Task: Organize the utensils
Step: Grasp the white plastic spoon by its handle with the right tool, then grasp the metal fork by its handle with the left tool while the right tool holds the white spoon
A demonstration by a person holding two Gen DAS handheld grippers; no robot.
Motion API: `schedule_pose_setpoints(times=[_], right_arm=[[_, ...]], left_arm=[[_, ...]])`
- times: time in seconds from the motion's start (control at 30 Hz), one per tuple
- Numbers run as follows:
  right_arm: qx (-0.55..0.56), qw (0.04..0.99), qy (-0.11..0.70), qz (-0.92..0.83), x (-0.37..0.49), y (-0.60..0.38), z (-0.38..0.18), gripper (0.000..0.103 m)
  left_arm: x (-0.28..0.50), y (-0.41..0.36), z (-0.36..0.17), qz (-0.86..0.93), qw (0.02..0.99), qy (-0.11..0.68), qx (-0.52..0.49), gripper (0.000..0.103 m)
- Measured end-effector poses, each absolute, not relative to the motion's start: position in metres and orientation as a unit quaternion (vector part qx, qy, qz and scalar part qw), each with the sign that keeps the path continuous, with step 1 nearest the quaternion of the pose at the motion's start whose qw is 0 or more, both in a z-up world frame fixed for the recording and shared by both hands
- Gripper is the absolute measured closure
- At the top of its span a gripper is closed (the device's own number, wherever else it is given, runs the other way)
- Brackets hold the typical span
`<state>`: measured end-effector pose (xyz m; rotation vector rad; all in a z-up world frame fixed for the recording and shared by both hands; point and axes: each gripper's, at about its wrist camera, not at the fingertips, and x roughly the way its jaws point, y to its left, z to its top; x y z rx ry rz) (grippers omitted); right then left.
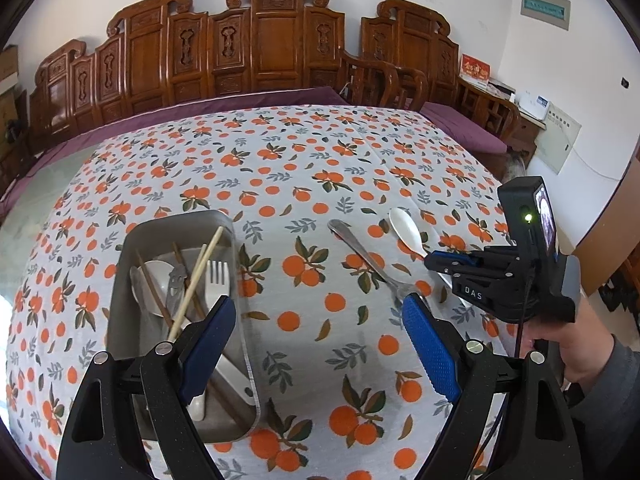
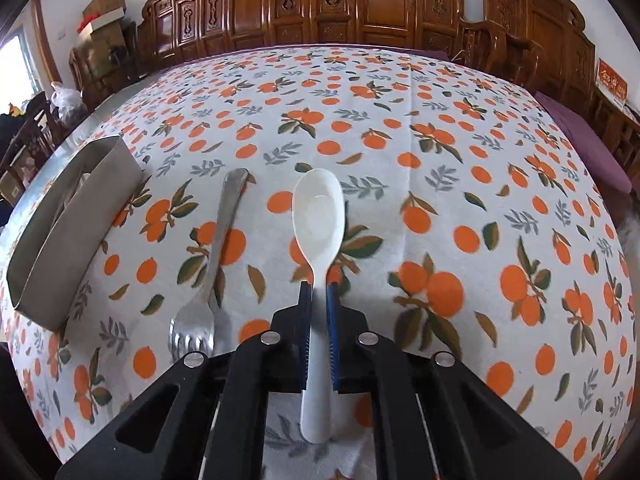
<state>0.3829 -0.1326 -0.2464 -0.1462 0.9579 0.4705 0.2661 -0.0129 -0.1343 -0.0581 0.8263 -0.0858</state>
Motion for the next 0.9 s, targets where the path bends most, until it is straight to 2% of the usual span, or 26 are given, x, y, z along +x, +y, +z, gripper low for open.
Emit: schedule_pose_setpoints(times=[0.77,0.9], right_arm=[[-0.014,0.871,0.44,0.218,0.388,-0.184,-0.234,0.094],[-0.006,0.871,0.439,0.22,0.388,-0.186,-0.233,0.094]], left_arm=[[0.333,-0.082,-0.177,-0.034,0.883,0.468,-0.006,0.021],[0.35,-0.086,-0.191,-0.024,0.872,0.489,-0.006,0.029]])
